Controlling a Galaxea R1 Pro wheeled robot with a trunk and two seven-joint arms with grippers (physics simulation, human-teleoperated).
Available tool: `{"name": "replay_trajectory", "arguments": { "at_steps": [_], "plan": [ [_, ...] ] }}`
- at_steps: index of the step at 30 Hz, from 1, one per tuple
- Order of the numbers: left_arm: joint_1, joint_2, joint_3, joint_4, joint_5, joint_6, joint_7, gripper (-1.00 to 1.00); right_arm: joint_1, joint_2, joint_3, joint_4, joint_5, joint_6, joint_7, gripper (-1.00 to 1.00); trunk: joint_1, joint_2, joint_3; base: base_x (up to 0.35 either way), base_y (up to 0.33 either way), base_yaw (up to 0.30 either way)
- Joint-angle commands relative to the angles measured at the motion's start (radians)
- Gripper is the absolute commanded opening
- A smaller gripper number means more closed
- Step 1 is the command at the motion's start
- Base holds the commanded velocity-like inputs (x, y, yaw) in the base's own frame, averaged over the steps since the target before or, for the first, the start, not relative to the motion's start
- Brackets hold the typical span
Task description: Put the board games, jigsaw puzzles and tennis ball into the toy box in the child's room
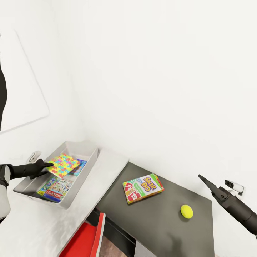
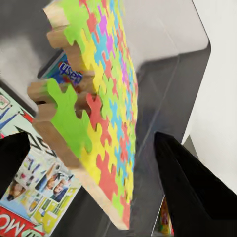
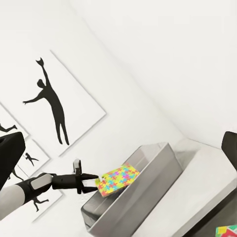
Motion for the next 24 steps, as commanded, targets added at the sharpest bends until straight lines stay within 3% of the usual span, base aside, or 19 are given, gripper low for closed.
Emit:
{"name": "replay_trajectory", "arguments": {
  "at_steps": [1, 17, 21, 24],
  "plan": [
    [-0.002, -0.001, 0.007, -0.001, -0.011, 0.006, -0.008, 1.0, -0.001, 0.0, 0.0, 0.0, -0.004, 0.008, 0.001, 1.0, 0.001, -0.002, -0.002, 0.0, 0.0, 0.0],
    [-0.002, 0.012, 0.023, -0.001, -0.008, 0.013, -0.039, 1.0, -0.001, 0.002, -0.001, 0.001, -0.004, 0.004, 0.002, 1.0, 0.001, -0.002, -0.003, 0.0, 0.0, 0.0],
    [-0.002, 0.019, 0.042, -0.003, -0.011, 0.015, -0.116, 1.0, -0.001, 0.002, -0.001, 0.0, -0.004, 0.002, 0.002, 1.0, 0.001, -0.002, -0.003, 0.0, 0.0, 0.0],
    [0.0, 0.029, 0.042, -0.005, -0.014, 0.014, -0.229, 1.0, -0.001, 0.002, -0.001, 0.0, -0.004, 0.001, 0.003, 1.0, 0.001, -0.002, -0.002, 0.0, 0.0, 0.0]
  ]
}}
